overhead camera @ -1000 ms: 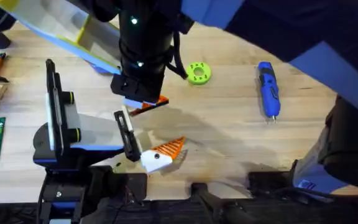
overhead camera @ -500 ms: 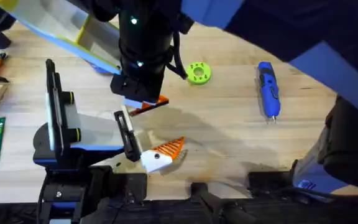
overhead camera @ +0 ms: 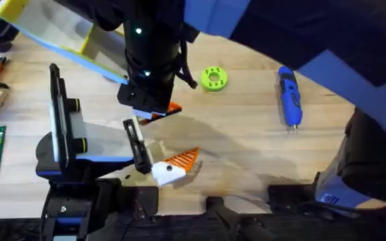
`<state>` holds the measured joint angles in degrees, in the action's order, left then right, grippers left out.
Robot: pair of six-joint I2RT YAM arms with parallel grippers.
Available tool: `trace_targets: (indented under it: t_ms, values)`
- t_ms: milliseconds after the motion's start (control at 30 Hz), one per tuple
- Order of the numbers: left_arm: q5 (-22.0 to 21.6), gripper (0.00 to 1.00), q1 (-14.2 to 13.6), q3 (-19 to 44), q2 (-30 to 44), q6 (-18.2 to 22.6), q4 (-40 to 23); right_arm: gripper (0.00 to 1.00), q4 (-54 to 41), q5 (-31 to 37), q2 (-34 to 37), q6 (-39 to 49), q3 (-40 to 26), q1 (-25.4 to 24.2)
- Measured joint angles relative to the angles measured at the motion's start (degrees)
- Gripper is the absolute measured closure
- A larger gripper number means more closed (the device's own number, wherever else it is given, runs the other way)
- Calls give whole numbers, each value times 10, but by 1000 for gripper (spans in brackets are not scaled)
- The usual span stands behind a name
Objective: Pick up the gripper from the table and insert it into the empty holder that is missing its gripper. Then pick up a screw, insert it into the mounting hole, and use the screwdriver to tighten it. Finally, clean up the table by picking up the vegetable and placing it into the bucket.
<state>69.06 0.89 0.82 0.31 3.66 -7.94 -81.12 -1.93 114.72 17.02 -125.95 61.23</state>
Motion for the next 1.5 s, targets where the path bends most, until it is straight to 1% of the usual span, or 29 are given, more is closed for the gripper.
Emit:
trace_targets:
  t_ms: [1433,1467,1500]
  values:
    - [2,16,0,0,0,-2,0,995,1,0,13,0,0,1]
    - [2,15,0,0,0,-2,0,993,1,0,13,0,0,1]
    - [2,15,0,0,0,-2,0,953,1,0,13,-2,0,1]
